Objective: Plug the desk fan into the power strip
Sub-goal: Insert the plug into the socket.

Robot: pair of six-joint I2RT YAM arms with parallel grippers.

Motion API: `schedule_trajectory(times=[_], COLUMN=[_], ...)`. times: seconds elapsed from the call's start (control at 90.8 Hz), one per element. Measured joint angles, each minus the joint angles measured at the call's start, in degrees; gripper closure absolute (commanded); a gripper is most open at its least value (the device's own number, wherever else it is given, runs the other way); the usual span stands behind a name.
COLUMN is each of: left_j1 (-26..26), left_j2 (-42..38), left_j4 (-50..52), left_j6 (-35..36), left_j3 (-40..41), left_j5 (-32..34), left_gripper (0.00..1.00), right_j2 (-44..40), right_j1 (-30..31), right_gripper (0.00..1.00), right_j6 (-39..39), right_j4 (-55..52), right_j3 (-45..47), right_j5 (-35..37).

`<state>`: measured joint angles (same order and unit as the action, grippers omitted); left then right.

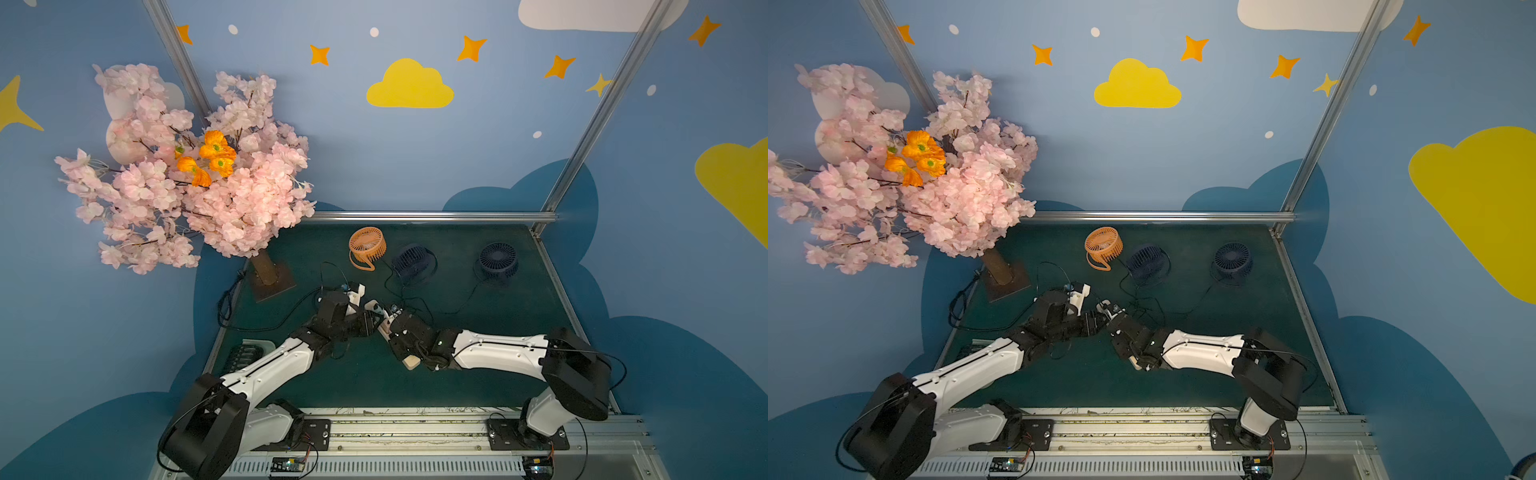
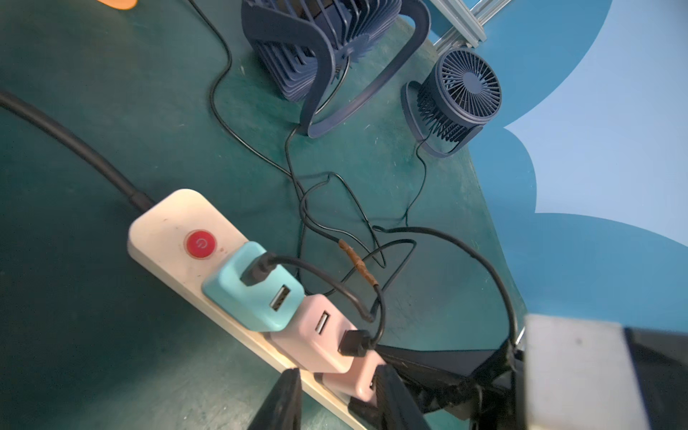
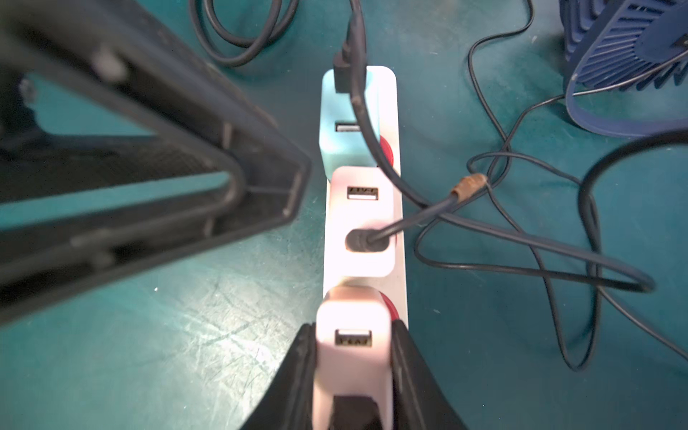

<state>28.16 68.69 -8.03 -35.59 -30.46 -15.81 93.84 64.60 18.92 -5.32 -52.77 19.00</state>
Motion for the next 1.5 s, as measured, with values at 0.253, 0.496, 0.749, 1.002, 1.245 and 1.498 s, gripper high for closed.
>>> schedule_trajectory(times=[0.253, 0.496, 0.749, 1.002, 1.245, 1.498], left_j1=[-0.31, -0.50, -0.70, -1.18, -1.33, -1.53], left_j2=[-0.61, -0.68, -0.96, -1.27, -0.85, -0.66], left_j4=[0.92, 1.09, 1.18, 1.16, 1.29, 1.11], left_j6=[0.35, 0.59, 0.72, 1.09, 1.40, 1.66], left_j3=[1.49, 1.49, 1.49, 1.49, 1.42, 1.42], left_j5=[0.83, 0.92, 1.53, 2.67, 2.51, 2.54], left_gripper=[0.64, 0.63, 0.64, 0.64, 0.64, 0.64], right_j2=[0.48, 1.68, 2.75, 2.75, 4.48, 3.48], right_j1=[0.00, -1.25, -1.66, -0.72, -0.72, -0.13], right_gripper=[1.00, 1.00, 1.00, 1.00, 1.00, 1.00], right_j6=[1.60, 3.10, 4.11, 6.16, 5.81, 8.02], right_j4=[0.11, -2.16, -4.66, -3.30, -7.15, -3.65], right_j3=[0.28, -1.20, -3.02, -2.05, -4.98, -2.27], right_j5=[-0.07, -2.01, -3.17, -1.16, -1.22, -0.74])
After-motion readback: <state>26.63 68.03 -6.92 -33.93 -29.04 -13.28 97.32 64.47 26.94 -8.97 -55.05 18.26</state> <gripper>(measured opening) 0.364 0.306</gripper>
